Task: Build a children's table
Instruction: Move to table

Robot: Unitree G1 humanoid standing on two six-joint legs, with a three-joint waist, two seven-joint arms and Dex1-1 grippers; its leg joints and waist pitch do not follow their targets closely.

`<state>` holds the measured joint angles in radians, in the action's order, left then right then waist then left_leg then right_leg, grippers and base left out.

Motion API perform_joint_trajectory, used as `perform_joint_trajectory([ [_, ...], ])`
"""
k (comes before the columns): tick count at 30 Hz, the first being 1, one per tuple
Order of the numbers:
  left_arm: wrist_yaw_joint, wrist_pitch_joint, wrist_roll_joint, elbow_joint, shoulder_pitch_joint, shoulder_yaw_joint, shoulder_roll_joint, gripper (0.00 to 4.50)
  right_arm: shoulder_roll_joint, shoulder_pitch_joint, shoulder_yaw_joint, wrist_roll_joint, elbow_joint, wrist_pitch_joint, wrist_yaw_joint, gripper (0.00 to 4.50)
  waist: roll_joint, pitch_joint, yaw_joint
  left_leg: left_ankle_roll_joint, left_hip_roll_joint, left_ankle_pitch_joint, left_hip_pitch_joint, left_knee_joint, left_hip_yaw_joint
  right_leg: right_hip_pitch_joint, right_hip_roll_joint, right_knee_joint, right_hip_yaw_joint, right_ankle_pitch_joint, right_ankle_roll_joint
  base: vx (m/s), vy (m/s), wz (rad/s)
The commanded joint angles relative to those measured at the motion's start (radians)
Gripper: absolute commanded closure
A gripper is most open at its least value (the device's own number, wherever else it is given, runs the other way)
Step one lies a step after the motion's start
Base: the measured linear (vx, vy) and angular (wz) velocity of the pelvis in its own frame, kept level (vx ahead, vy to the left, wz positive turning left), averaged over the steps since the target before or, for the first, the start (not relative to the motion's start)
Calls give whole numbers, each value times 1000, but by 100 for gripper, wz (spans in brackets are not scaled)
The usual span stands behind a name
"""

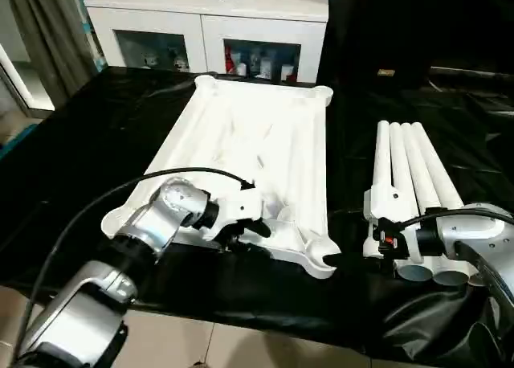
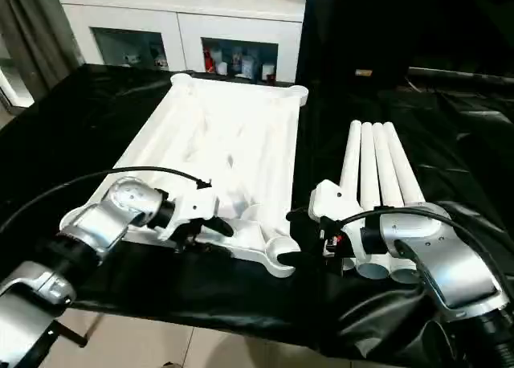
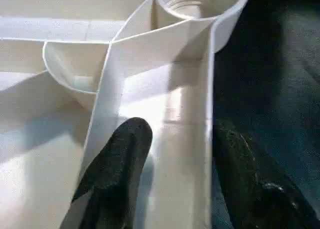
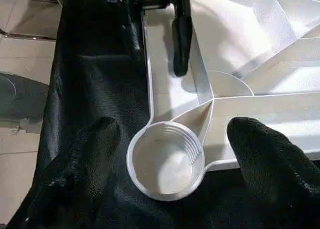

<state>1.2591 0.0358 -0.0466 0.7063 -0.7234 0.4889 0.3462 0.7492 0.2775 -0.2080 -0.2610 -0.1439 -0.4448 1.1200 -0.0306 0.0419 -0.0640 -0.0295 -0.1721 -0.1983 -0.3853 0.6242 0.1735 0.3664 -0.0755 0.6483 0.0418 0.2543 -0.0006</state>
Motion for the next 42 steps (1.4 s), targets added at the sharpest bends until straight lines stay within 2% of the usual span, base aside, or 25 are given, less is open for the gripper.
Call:
perform_joint_trajectory([
  [1,-5,18,-19,28,-26,7,-3,252,8,5,-13,11,-12,4,-3,69,10,-62,-6,89,-61,-88,17,-71,-23,-47,-77,-70,-42,-139,-301,0,0,0],
  [3,-8,33,-24,56,-36,7,-13,285,9,5,-14,14,-14,2,-2,69,10,-61,-5,88,-62,-101,18,-72,-23,-46,-78,-72,-42,-126,-301,0,0,0],
  [7,0,20,-15,77,-45,-9,-27,307,8,10,-19,35,-2,17,-8,69,9,-60,-5,81,-63,-109,19,-74,-23,-44,-78,-74,-42,-111,-304,0,0,0],
  [9,0,20,-17,85,-47,-17,-31,336,6,11,-21,41,6,22,-11,69,10,-59,-5,79,-63,-115,20,-74,-23,-44,-79,-75,-43,-106,-304,0,0,0],
  [11,1,18,-16,88,-46,-23,-33,345,6,8,-20,40,3,21,-10,69,14,-59,-5,81,-63,-116,19,-75,-23,-45,-80,-75,-44,-100,-304,0,0,0],
  [14,3,21,-18,98,-46,-28,-34,381,5,6,-23,41,0,21,-9,69,13,-58,-5,84,-63,-115,18,-75,-23,-44,-80,-76,-44,-89,-300,0,0,0],
  [16,2,21,-19,100,-44,-29,-32,387,1,6,-25,43,-1,20,-9,69,15,-57,-5,83,-64,-118,17,-76,-23,-44,-80,-76,-43,-81,-299,0,0,0],
  [18,-15,10,-13,100,-42,-44,-29,424,-6,11,-26,45,3,23,-10,69,15,-56,-3,84,-63,-119,17,-76,-23,-44,-81,-78,-43,-73,-297,0,0,0],
  [21,-41,2,-7,94,-37,-66,-17,429,-16,15,-23,44,9,28,-17,69,15,-56,-2,85,-64,-120,18,-76,-23,-42,-81,-78,-43,-73,-298,0,0,0],
  [24,-64,-3,-7,83,-18,-87,19,439,-34,17,-19,48,20,32,-38,69,14,-59,4,87,-62,-102,15,-76,-24,-44,-79,-73,-42,-109,-301,0,0,0],
  [25,-66,-3,-7,82,-16,-89,23,439,-35,17,-19,49,21,32,-40,69,18,-59,6,93,-61,-95,13,-75,-24,-45,-79,-72,-42,-121,-300,0,0,0],
  [31,-85,24,-25,30,52,-112,109,439,-57,21,-19,59,41,44,-63,69,12,-56,22,91,-62,-103,13,-79,-24,-42,-77,-74,-41,-101,-297,0,0,0],
  [36,-46,74,-6,-27,117,-133,176,439,-67,36,-20,68,67,61,-67,69,8,-52,18,69,-65,-141,21,-84,-21,-34,-75,-78,-43,-55,-298,0,0,0],
  [37,-38,85,2,-37,126,-140,182,439,-69,39,-20,67,70,61,-68,69,18,-52,18,65,-66,-142,18,-86,-22,-36,-77,-75,-43,-48,-295,0,0,0],
  [38,-34,92,8,-43,132,-145,185,439,-70,41,-21,67,72,62,-69,69,14,-51,18,60,-65,-147,20,-86,-20,-34,-78,-77,-44,-33,-291,0,0,0],
  [39,-20,87,23,-56,140,-152,186,439,-71,43,-22,68,74,63,-70,69,16,-50,18,58,-66,-148,21,-87,-20,-33,-77,-79,-44,-28,-289,0,0,0],
  [40,-14,84,31,-68,147,-157,187,439,-71,44,-23,69,77,66,-71,69,13,-51,16,55,-66,-148,22,-87,-19,-32,-77,-77,-45,-31,-290,0,0,0],
  [41,3,90,49,-89,159,-165,189,439,-73,47,-24,70,81,69,-71,69,18,-51,15,56,-67,-139,21,-87,-19,-33,-77,-75,-46,-45,-289,0,0,0],
  [42,4,89,51,-92,161,-166,190,439,-73,47,-24,70,82,70,-71,69,17,-52,12,60,-65,-125,21,-86,-18,-33,-77,-74,-45,-59,-287,0,0,0],
])
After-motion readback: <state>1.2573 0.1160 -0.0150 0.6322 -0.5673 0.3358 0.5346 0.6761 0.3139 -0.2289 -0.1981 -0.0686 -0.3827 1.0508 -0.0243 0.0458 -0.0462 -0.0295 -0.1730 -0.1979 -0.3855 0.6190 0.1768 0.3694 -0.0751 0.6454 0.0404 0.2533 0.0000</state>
